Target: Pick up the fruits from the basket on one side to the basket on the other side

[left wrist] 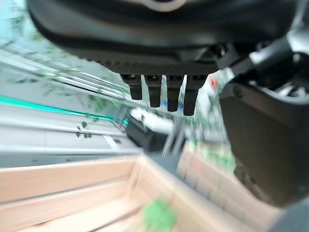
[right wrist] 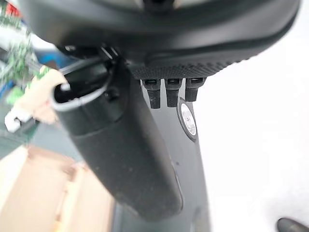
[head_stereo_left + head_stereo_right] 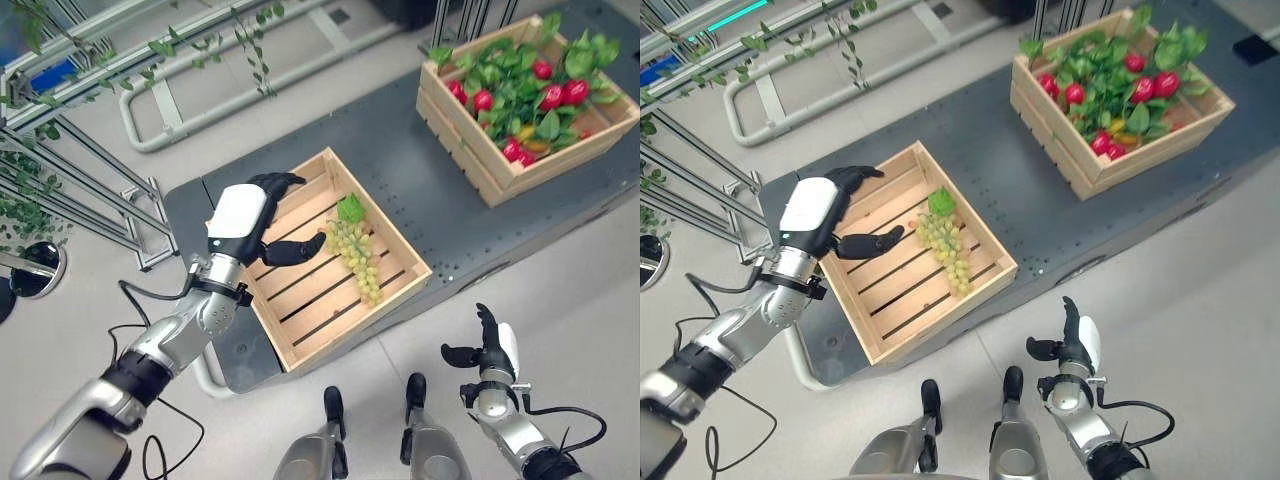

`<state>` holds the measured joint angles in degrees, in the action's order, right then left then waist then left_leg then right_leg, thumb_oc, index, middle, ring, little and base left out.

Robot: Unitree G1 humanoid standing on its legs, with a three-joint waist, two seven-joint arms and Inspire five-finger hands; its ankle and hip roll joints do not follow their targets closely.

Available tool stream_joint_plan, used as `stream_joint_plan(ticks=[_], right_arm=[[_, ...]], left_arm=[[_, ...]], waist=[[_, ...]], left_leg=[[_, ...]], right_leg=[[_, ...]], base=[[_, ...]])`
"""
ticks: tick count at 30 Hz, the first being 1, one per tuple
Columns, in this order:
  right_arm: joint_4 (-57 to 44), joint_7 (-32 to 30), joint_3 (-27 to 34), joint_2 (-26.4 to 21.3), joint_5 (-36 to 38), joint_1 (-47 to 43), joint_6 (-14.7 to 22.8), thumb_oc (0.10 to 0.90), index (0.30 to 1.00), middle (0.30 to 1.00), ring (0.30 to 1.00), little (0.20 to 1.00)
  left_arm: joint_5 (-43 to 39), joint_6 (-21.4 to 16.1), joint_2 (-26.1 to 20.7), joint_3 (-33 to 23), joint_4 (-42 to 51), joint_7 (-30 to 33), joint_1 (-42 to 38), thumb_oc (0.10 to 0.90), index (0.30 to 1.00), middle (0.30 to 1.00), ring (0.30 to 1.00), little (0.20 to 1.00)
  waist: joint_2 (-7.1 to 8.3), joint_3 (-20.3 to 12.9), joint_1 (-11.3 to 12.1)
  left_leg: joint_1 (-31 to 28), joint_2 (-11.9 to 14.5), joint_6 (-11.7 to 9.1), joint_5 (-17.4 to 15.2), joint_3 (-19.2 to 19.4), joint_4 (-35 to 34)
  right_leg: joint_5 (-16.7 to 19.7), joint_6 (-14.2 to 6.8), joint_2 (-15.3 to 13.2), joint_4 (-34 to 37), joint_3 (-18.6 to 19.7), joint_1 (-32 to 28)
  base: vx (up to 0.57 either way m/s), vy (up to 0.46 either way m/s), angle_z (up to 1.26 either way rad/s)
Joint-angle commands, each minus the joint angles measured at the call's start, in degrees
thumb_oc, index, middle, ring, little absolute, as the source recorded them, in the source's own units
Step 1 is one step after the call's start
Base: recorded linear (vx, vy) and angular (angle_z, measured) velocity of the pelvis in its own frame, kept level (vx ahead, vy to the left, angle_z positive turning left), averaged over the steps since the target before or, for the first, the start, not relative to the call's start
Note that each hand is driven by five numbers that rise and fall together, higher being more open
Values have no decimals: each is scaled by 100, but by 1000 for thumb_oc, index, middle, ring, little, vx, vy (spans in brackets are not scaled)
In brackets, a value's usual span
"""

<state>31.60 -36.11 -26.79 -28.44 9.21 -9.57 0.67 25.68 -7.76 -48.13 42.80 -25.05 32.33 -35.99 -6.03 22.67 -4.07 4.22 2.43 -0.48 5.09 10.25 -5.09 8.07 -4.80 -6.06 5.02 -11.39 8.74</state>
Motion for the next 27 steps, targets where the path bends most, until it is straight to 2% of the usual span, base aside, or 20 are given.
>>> stream_joint_plan(ticks=[1, 5, 11, 13, 16, 18, 20, 23, 27], right_arm=[[-218, 51, -42, -259, -337, -495, 598, 800, 900, 900, 900, 900], [-147, 15, -241, -394, -404, -1034, 532, 800, 900, 900, 900, 900], [31, 124, -315, -448, -291, -1542, 559, 800, 900, 900, 900, 900], [30, 241, -384, -422, -286, -1793, 493, 800, 900, 900, 900, 900], [2, 274, -429, -421, -251, -1889, 499, 800, 900, 900, 900, 900], [-91, 300, -459, -452, -251, -2020, 444, 800, 900, 900, 900, 900], [-87, 301, -444, -430, -229, -2100, 409, 800, 900, 900, 900, 900], [-54, 334, -455, -416, -210, -2201, 322, 800, 900, 900, 900, 900], [-2, 396, -483, -411, -161, -2317, 220, 800, 900, 900, 900, 900]], left_arm=[[660, 159, -309, -82, -305, 479, -925, 800, 900, 900, 900, 900], [902, 295, -395, 405, -914, 522, -1651, 800, 900, 900, 900, 900], [1345, 293, -380, 861, -1328, 532, -2374, 800, 900, 900, 900, 900], [1869, 436, -368, 1001, -1397, 715, -2563, 800, 900, 900, 900, 900], [2254, 477, -373, 1031, -1460, 969, -2673, 800, 900, 900, 900, 900], [2995, 429, -420, 1106, -1584, 1385, -2845, 800, 900, 900, 900, 900], [3426, 423, -435, 1183, -1577, 1526, -2919, 800, 900, 900, 900, 900], [3865, 426, -454, 1262, -1565, 1583, -3011, 800, 900, 900, 900, 900], [4177, 241, -459, 1385, -1583, 1522, -3168, 800, 900, 900, 900, 900]], waist=[[307, 322, -192], [385, 708, -228], [389, 713, -194], [420, 713, -153], [436, 713, -136], [466, 713, -135], [471, 713, -139], [479, 713, -148], [489, 713, -159]], left_leg=[[159, -123, -97, -777, 271, 511], [635, -98, -111, -814, 379, 1043], [1432, -55, -102, -1009, 438, 1772], [1830, -33, -97, -1129, 412, 2128], [1996, -16, -88, -1178, 426, 2292], [2213, 28, -89, -1221, 448, 2474], [2331, 43, -93, -1241, 435, 2557], [2420, 47, -88, -1238, 444, 2570], [2494, 56, -85, -1187, 476, 2512]], right_leg=[[-1203, 61, -23, -980, 83, 62], [-1316, 118, -50, -1551, 14, 560], [-1574, 193, -155, -2370, -18, 1384], [-1681, 219, -198, -2673, -45, 1730], [-1711, 232, -214, -2788, -63, 1867], [-1728, 237, -224, -2920, -71, 2062], [-1730, 232, -212, -2978, -43, 2173], [-1713, 223, -182, -2966, -22, 2260], [-1642, 205, -134, -2863, -6, 2332]], base=[[-116, 49, -9], [-147, 30, -8], [-77, 12, 7], [-59, -12, 17], [-26, -8, 16], [-22, -3, 10], [-10, 9, 6], [-3, 5, 1], [0, 0, 0]])
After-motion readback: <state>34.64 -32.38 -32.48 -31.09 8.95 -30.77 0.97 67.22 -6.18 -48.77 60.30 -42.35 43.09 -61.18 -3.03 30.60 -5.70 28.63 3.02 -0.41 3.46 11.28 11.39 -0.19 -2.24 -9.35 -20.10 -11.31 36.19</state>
